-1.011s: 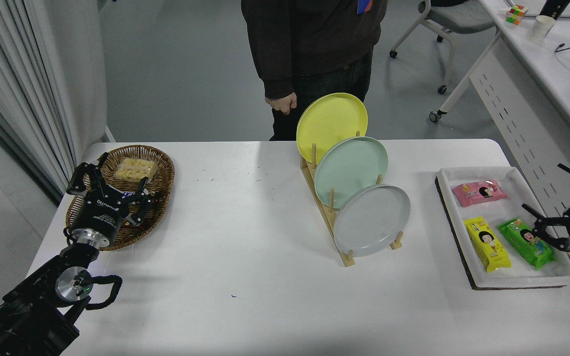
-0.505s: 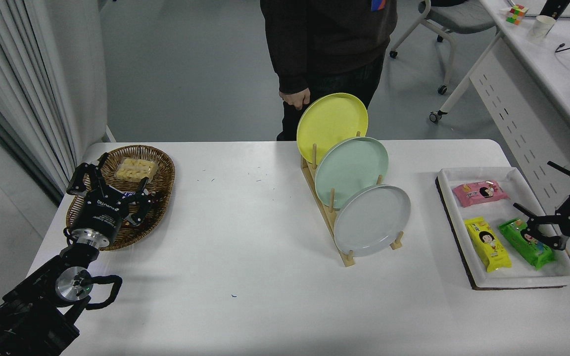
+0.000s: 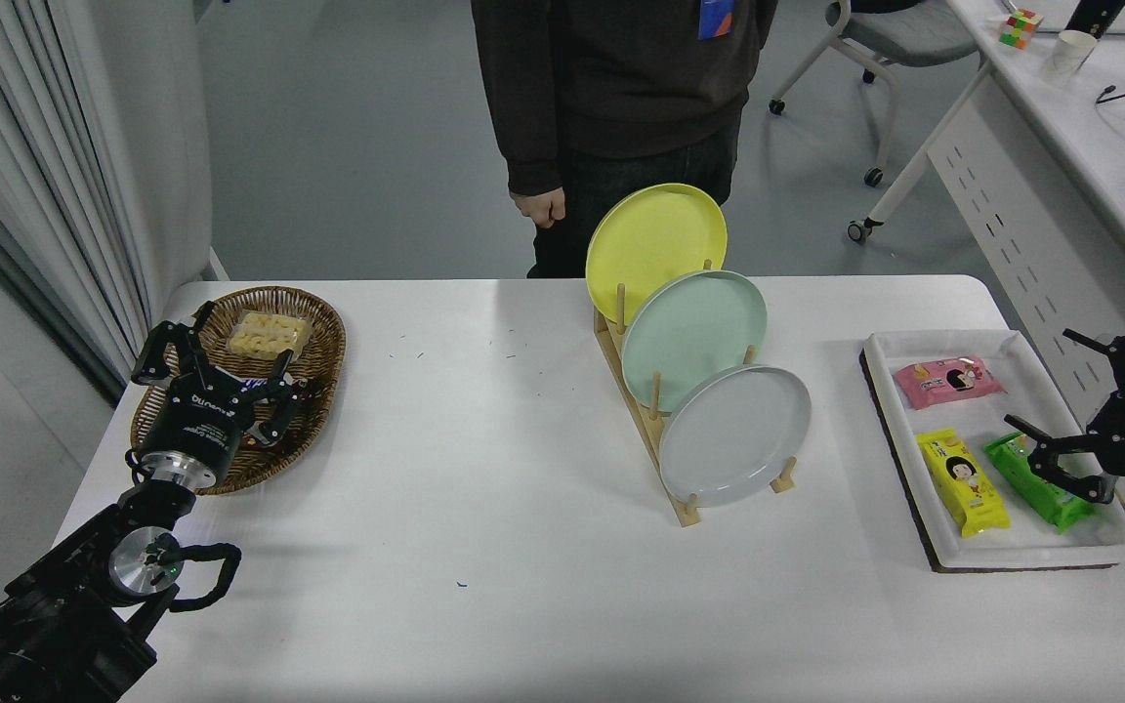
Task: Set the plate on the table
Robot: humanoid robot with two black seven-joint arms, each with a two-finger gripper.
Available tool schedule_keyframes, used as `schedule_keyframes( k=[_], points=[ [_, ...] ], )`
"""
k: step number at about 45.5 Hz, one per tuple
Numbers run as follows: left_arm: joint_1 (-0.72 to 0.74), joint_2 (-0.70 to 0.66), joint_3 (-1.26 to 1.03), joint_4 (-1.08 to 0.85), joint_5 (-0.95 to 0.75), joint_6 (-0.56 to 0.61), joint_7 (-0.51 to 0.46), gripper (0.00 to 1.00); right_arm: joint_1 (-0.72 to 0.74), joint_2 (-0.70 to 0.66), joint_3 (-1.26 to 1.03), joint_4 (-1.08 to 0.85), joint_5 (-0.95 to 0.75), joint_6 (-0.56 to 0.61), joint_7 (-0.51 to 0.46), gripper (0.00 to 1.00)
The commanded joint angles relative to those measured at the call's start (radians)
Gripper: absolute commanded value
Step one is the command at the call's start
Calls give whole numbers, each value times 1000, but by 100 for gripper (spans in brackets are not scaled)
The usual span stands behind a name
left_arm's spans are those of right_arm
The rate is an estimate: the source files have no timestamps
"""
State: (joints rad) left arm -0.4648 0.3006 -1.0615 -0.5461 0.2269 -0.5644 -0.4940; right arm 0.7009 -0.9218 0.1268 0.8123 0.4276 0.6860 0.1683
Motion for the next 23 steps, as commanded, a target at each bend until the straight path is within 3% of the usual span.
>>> schedule_keyframes(
  k=[1,7,23],
  points=[
    [0,0,0,0,0,0,0,98,15,3,-30,16,-33,-3,-4,100],
    [0,0,0,0,0,0,0,98,63,4,-30,31,-161,1,-6,100],
    [0,0,0,0,0,0,0,98,66,12,7,19,-167,-6,-7,100]
  ],
)
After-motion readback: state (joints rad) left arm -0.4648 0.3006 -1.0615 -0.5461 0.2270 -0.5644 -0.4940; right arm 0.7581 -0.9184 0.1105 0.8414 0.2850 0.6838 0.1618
